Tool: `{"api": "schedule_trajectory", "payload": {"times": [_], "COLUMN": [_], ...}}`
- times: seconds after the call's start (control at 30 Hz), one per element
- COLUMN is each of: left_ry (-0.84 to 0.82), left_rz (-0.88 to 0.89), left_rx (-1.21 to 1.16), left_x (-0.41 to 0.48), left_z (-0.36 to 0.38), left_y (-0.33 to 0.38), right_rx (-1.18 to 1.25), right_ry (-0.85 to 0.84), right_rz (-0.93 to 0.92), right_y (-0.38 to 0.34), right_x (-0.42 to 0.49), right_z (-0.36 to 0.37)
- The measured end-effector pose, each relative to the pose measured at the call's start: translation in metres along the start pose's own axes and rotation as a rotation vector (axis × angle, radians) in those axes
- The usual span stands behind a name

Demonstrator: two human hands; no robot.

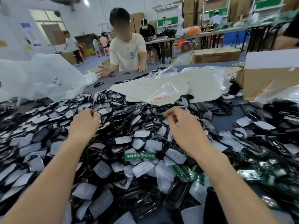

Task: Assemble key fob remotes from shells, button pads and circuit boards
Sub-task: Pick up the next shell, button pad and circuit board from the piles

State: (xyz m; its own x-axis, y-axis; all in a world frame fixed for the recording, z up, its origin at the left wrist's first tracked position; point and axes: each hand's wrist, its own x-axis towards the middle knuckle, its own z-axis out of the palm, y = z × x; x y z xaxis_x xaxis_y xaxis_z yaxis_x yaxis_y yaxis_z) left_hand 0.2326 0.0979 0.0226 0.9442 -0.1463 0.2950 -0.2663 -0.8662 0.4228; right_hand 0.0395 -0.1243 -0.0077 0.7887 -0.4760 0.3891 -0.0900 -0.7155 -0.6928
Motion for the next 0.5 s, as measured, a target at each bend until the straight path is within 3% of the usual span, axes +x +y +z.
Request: {"api": "schedule_trajectory", "payload": {"times": [0.23,0.5], "left_ry": [-0.168,-0.202], "left_rz": [-0.059,-0.01], "left_rx": [0.221,0.251], "left_x": [0.025,0.027], "left_z": [0.001,0.003], "left_y": [-0.033,-0.035], "right_rx": [-0.012,0.018], "right_ry": [-0.055,-0.037], "right_rz": [-0.019,-0.015], "right_y": [-0.001,0.001], "right_x": [-0.002,-0.003], "right_z": [0.011,0.01]}}
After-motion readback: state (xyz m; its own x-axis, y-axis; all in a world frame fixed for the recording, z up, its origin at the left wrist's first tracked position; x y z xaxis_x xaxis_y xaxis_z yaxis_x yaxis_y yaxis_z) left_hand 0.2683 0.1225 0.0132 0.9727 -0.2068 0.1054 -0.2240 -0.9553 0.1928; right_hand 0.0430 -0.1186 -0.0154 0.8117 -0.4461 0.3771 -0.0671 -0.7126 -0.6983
